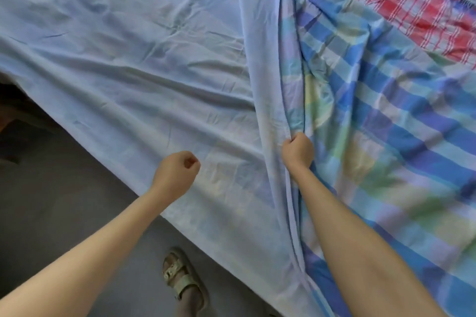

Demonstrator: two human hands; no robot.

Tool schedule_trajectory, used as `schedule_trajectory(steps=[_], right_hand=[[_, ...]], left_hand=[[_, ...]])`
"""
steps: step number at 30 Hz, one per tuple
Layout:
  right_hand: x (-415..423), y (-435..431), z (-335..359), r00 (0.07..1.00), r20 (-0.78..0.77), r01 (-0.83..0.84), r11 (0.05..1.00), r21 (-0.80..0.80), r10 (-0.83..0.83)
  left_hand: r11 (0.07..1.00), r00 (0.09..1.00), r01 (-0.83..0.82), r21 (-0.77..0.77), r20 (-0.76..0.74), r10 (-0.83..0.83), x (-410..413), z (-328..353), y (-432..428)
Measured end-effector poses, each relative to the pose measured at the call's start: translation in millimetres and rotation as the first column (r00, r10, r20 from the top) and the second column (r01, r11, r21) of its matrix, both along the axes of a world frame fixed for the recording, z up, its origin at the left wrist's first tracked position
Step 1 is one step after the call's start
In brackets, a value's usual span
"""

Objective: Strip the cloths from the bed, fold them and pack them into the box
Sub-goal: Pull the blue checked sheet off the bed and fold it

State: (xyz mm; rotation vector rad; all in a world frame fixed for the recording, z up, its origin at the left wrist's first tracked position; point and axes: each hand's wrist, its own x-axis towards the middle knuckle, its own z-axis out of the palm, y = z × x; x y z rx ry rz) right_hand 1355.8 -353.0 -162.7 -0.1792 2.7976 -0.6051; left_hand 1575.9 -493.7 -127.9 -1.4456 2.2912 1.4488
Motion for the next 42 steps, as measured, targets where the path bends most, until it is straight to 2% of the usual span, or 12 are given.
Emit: schedule_trajectory(steps=[4, 7, 10, 13, 16, 19, 26, 30, 34, 38, 40, 42], right_hand=[[72.6, -32.2, 46.9, 0.925, -0.046, -0.369, 0.865, -0.340, 0.376], [152.1, -52.9, 67.4, 0.650, 0.140, -0.637, 0.636, -0.436, 0.747], [184.8, -67.1, 39.8, 0.380, 0.416, -0.770, 0.532, -0.353, 0.826], [173.6, -87.1, 12.0, 0.223, 0.561, -0.868, 0.424, -0.257, 0.797], [132.3, -120.0, 1.9, 0.483, 0.519, -0.743, 0.644, -0.183, 0.705], [77.2, -153.2, -6.0, 0.839, 0.388, -0.321, 0.923, -0.212, 0.381], [-6.1, -235.2, -27.8, 0.827, 0.543, 0.308, 0.925, -0.224, -0.144], [-12.2, -254.8, -23.1, 0.915, 0.254, 0.325, 0.946, -0.006, -0.313], [-13.0, -270.4, -14.8, 0.875, 0.321, 0.418, 0.900, -0.121, -0.363], [29.3, -331.7, 33.7, 0.993, 0.044, 0.115, 0.933, -0.341, -0.106], [72.7, -377.9, 63.2, 0.991, -0.081, -0.132, 0.898, -0.419, 0.107], [126.8, -420.0, 76.0, 0.947, -0.035, -0.300, 0.842, -0.449, 0.319]], left_hand=[[0.988, 0.985, -0.133, 0.079, -0.105, 0.141, 4.0, 12.5, -45.9], [0.956, 0.941, -0.280, 0.087, -0.170, 0.292, -2.2, 17.2, -68.5], [0.912, 0.908, -0.373, 0.172, -0.134, 0.397, -10.2, 10.5, -89.6], [0.951, 0.963, -0.267, 0.154, 0.010, 0.269, -15.8, -4.6, -108.9], [0.990, 0.988, -0.132, 0.047, 0.090, 0.127, -23.5, -10.4, -128.6], [0.998, 0.993, -0.067, 0.011, 0.103, 0.066, -38.6, -7.7, -144.6], [0.974, 0.976, -0.216, 0.068, 0.009, 0.216, -49.8, -15.2, -193.7], [0.962, 0.962, -0.273, 0.003, 0.032, 0.273, -15.6, -16.7, -234.8], [0.931, 0.929, -0.359, -0.063, 0.070, 0.363, 25.9, -22.5, -280.6], [0.897, 0.898, -0.438, -0.053, 0.026, 0.440, 65.7, -22.8, -330.1], [0.890, 0.890, -0.456, -0.023, 0.002, 0.456, 83.8, -16.2, -356.8], [0.890, 0.890, -0.455, -0.016, -0.026, 0.455, 102.5, -8.7, -385.4]])
